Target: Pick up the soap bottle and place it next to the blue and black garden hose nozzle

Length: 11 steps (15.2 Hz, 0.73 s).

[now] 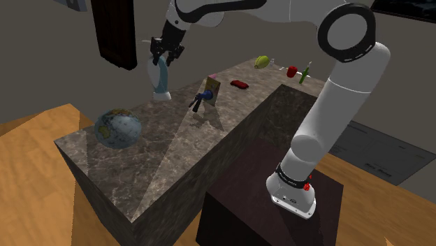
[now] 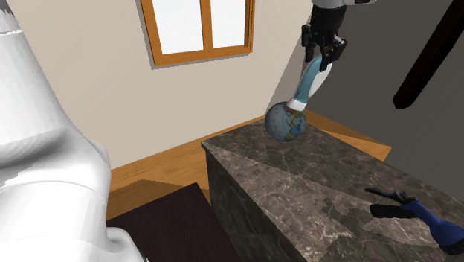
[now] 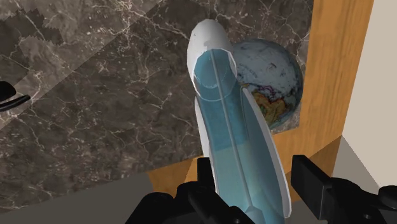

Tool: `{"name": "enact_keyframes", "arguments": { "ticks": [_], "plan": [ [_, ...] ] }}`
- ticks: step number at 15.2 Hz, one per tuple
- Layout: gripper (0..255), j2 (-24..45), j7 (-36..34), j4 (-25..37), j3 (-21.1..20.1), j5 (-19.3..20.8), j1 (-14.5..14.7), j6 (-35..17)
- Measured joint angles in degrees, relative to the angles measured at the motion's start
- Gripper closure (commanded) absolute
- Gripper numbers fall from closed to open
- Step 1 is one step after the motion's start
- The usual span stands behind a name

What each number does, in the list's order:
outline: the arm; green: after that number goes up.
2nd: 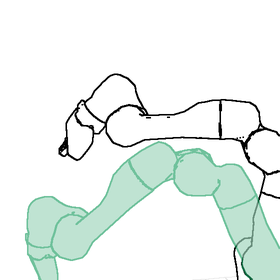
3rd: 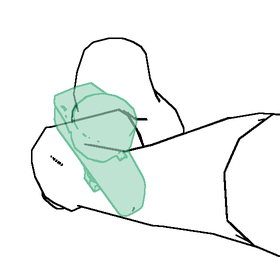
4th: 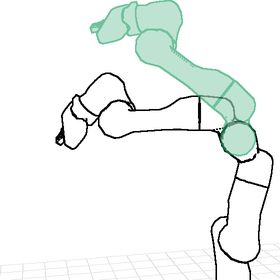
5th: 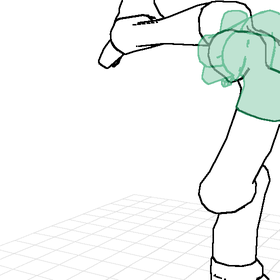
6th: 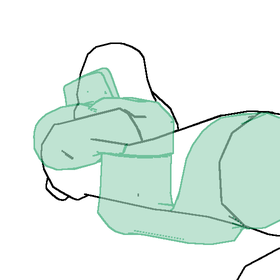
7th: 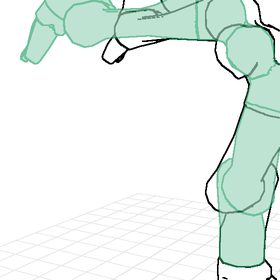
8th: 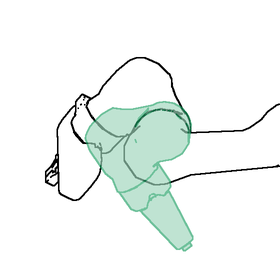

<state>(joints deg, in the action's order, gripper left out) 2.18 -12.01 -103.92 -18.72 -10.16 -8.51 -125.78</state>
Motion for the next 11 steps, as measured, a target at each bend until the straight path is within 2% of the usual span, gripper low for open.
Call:
{"name": "enact_keyframes", "arguments": {
  "ticks": [8,11],
  "plan": [
    [255,11.99,6.58,11.85,2.90,1.07,-3.32,1.46],
    [255,17.79,8.44,19.37,3.83,1.79,-4.25,3.72]
  ]
}}
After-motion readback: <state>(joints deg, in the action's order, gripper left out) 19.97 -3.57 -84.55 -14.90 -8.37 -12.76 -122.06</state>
